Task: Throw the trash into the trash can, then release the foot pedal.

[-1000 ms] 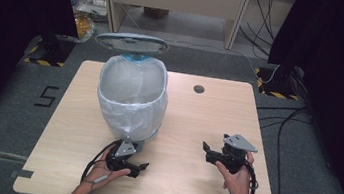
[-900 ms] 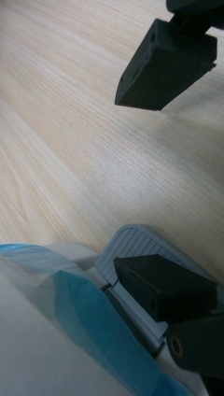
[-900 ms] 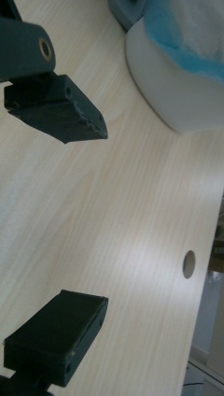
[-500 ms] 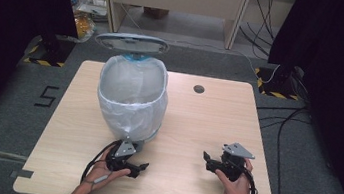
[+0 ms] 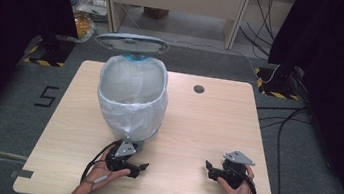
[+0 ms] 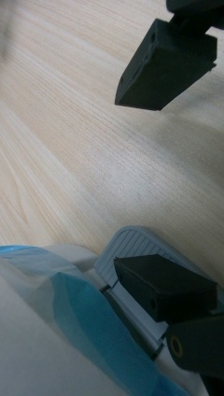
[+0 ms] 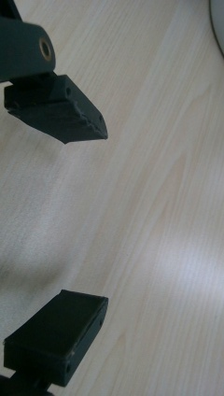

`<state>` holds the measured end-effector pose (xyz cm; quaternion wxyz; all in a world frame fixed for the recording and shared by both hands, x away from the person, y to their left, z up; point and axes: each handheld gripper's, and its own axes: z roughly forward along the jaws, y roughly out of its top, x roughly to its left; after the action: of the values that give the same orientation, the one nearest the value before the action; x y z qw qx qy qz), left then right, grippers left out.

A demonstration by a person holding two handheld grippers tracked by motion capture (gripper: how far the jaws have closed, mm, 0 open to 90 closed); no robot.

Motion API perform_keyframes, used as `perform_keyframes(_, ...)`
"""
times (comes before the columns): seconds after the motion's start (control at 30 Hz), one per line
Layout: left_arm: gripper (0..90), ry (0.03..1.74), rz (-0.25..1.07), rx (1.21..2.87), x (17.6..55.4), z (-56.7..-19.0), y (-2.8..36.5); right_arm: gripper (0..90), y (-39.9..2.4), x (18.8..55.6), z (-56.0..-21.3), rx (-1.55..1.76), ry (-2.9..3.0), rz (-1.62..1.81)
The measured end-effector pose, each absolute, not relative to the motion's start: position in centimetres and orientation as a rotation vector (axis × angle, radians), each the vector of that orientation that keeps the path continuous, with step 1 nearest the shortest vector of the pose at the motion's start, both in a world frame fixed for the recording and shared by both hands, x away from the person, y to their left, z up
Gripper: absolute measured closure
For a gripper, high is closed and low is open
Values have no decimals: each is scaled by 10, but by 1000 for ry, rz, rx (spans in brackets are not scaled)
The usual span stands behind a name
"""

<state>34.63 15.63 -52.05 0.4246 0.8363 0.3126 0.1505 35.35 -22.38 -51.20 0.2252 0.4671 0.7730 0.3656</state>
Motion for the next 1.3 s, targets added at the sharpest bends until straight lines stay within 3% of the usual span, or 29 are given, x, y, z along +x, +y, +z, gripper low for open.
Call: perform_keyframes(1.3,176,803,352,2072,346,-519,157,145,-225,350,-517,1319,2197,932)
